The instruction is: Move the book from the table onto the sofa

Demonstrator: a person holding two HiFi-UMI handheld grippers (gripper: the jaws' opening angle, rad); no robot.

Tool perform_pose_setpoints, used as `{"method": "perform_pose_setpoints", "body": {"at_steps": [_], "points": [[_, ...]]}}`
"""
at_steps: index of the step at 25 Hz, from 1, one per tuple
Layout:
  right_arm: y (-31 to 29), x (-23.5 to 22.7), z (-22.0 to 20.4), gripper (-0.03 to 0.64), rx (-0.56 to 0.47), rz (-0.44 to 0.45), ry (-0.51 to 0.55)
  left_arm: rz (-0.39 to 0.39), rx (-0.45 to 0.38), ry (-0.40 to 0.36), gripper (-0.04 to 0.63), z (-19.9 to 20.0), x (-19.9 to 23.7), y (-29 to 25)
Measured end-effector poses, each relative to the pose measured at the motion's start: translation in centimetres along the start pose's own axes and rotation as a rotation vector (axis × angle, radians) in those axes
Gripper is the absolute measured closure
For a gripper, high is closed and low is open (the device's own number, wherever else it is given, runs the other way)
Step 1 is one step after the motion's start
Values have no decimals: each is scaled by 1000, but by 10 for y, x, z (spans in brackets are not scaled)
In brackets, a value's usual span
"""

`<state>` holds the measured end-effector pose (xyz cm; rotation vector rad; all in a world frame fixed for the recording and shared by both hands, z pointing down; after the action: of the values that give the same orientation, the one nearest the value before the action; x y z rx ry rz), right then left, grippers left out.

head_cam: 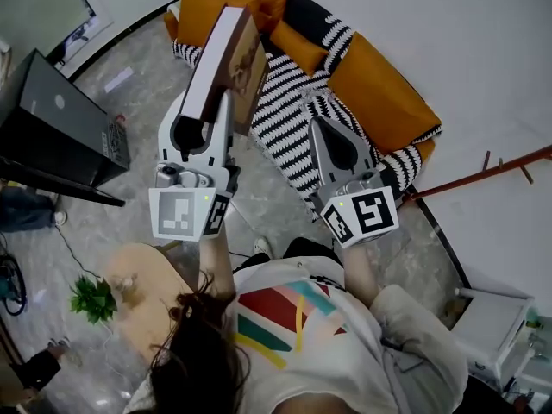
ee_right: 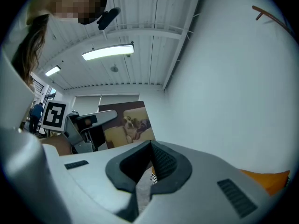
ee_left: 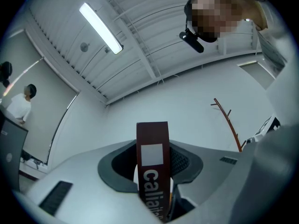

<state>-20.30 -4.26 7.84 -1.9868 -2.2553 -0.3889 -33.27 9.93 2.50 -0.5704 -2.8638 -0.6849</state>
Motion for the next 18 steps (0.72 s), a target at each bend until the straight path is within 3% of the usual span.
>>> {"method": "perform_pose_setpoints", "body": {"at_steps": [5, 11, 15, 18], "points": [[-51, -7, -8, 606, 45, 9, -11, 36, 21, 34, 448, -5, 51, -19], [-80, -30, -40, 606, 94, -10, -41, 79, 88, 61, 446, -38, 82, -37], [-98, -69, -70, 606, 126, -29, -77, 124, 136, 87, 447, -75, 97, -76], [-105, -112, -86, 606, 138, -60, -77, 114, 169, 109, 447, -108, 92, -115]]}}
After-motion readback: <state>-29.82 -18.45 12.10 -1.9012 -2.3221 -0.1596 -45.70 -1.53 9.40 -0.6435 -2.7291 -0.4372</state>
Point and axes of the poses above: the fingertips, and each gripper's own axes: y backward along the fingers, x to its left, z out of its top, the point moved 5 cm from there along y, backward along the fingers, and after that the axes turned 15 degrees about y, right-handed, at the moved point
